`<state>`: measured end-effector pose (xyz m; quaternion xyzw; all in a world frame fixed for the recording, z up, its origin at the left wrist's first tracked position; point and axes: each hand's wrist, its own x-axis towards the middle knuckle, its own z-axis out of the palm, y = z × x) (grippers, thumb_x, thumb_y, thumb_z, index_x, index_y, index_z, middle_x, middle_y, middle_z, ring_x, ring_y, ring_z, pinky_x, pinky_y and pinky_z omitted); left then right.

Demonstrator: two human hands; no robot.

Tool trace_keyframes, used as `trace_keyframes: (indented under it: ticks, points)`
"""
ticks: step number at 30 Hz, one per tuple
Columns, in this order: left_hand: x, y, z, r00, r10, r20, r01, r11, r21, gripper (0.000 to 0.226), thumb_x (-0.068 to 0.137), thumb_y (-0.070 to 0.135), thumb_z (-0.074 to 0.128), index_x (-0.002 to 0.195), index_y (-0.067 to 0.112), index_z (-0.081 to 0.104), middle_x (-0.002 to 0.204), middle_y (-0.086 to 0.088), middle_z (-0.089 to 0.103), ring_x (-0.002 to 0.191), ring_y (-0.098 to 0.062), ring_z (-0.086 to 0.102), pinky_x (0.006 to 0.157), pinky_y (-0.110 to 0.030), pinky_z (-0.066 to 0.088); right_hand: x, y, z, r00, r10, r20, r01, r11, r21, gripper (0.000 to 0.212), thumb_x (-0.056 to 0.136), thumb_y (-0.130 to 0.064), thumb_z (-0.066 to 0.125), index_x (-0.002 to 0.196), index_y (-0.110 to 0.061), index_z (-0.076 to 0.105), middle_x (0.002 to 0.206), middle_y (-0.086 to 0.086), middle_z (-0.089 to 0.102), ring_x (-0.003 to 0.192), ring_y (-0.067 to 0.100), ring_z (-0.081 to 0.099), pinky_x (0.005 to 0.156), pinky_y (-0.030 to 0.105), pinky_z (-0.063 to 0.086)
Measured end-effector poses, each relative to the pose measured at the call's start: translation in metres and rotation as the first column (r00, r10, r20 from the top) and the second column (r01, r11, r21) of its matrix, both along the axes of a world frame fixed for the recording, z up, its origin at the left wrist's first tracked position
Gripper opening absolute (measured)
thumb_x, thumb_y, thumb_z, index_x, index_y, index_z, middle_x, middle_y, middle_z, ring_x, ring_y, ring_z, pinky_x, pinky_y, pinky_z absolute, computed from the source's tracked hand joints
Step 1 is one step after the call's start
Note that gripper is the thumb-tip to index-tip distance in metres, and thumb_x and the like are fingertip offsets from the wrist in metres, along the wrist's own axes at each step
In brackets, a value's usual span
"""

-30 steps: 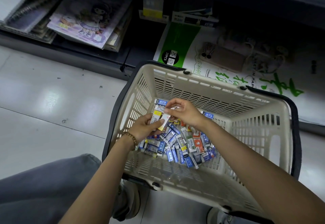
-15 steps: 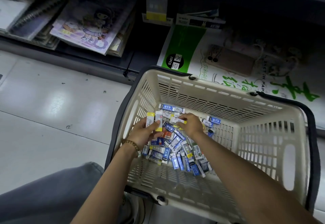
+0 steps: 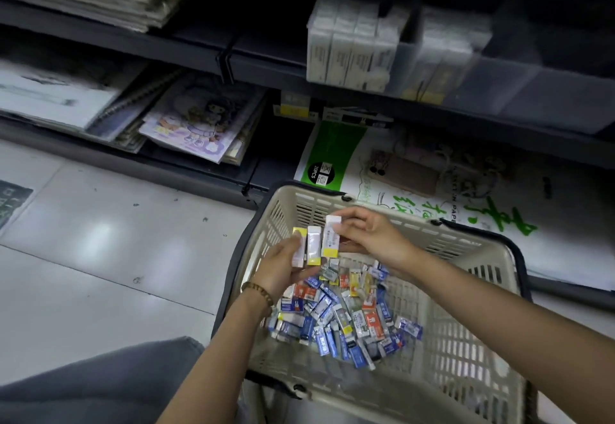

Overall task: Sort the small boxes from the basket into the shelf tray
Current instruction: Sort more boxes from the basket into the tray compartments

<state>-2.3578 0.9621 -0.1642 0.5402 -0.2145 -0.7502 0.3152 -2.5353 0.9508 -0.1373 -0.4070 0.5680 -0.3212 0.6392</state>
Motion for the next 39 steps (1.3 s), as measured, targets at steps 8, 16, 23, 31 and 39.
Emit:
trace_keyframes:
  ticks: [8,16,23,31,39]
  points:
    - [-0.002,0.001,0.095,0.940,-0.300,0.165,0.342,0.853,-0.395,0.026,0.087,0.011,0.061,0.112,0.003,0.058,0.101,-0.009,0.069,0.082,-0.010,0.069,0.069,-0.017,0.054,0.011,0.012,0.088,0.993,-0.088,-0.079,0.079,0.990,-0.116,0.026,0.083,-0.005,0.068,0.108,-0.006,0.061,0.087,0.006,0.059,0.064,0.009,0.064,0.060,0.018,0.056]
    - [-0.004,-0.020,0.158,0.912,-0.354,0.206,0.409,0.807,-0.427,0.025,0.088,0.009,0.059,0.104,0.006,0.041,0.101,-0.014,0.064,0.077,-0.011,0.067,0.066,-0.023,0.057,0.001,0.024,0.143,0.995,-0.098,0.037,0.100,0.992,-0.076,0.017,0.087,-0.018,0.064,0.102,-0.011,0.068,0.091,0.003,0.072,0.074,0.008,0.068,0.063,0.018,0.055]
    - [0.021,-0.038,0.178,0.864,-0.255,0.434,0.465,0.734,-0.494,0.012,0.082,0.011,0.067,0.090,0.009,0.058,0.078,-0.003,0.068,0.058,-0.003,0.063,0.054,-0.014,0.050,-0.026,0.036,0.166,0.983,-0.154,0.096,0.168,0.972,-0.161,0.035,0.075,-0.027,0.067,0.107,-0.013,0.064,0.093,0.006,0.073,0.081,0.014,0.068,0.075,0.021,0.056]
    - [0.022,-0.040,0.175,0.817,-0.260,0.514,0.553,0.605,-0.573,0.010,0.082,0.030,0.067,0.074,0.029,0.071,0.055,0.014,0.057,0.048,0.004,0.045,0.049,-0.007,0.035,-0.038,0.039,0.171,0.982,-0.136,0.128,0.157,0.972,-0.172,0.043,0.068,-0.030,0.072,0.107,-0.014,0.061,0.094,0.008,0.073,0.079,0.016,0.069,0.073,0.022,0.056]
    - [0.007,-0.038,0.176,0.874,-0.433,0.220,0.482,0.718,-0.502,0.022,0.093,0.017,0.049,0.105,-0.001,0.053,0.085,-0.008,0.072,0.072,-0.016,0.070,0.064,-0.021,0.057,-0.029,0.036,0.168,0.992,-0.083,0.097,0.101,0.976,-0.191,0.040,0.067,-0.033,0.074,0.103,-0.019,0.063,0.094,0.007,0.074,0.082,0.015,0.069,0.079,0.024,0.055]
